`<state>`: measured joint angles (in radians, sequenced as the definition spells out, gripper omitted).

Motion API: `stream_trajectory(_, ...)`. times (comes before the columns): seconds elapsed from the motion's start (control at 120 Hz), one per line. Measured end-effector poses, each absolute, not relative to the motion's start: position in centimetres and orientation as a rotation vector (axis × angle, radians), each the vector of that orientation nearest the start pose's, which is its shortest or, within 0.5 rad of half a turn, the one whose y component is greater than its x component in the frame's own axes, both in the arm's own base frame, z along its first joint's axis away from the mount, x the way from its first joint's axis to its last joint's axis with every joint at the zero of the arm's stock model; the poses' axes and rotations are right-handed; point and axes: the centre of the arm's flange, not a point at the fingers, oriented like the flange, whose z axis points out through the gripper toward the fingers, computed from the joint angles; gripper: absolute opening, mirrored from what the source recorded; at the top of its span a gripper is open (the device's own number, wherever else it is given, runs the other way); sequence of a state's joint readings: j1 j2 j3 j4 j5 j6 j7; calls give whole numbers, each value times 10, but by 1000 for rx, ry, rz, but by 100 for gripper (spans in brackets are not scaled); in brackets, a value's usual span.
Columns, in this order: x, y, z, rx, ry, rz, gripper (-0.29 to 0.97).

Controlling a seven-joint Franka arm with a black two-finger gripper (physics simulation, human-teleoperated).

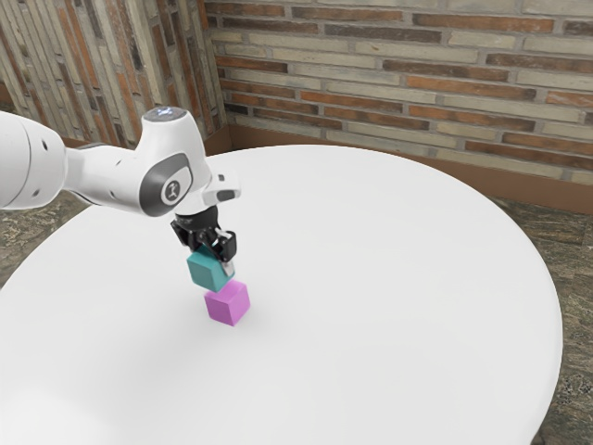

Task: Pick up the blue block with one arm, and put the blue block on the pink block with one arm

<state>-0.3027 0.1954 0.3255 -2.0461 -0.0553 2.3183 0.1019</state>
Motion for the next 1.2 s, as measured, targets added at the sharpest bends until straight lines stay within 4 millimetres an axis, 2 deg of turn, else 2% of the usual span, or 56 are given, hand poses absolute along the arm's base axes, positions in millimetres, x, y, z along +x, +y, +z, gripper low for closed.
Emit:
stream_trajectory(0.275,591,4,358,-3115,31,-135,26)
stream_trajectory(0.492,592,5,340,-3107,-15,-99,25)
stream_trajectory(0.917,596,0,339,-3111,-74,-110,25)
stream_trajectory(0.95,596,0,338,-3113,-79,-109,27)
stream_trajectory(1.008,596,-1,337,-3121,-95,-106,38)
stream_trajectory(1.2,596,-4,337,-3139,-118,-101,54)
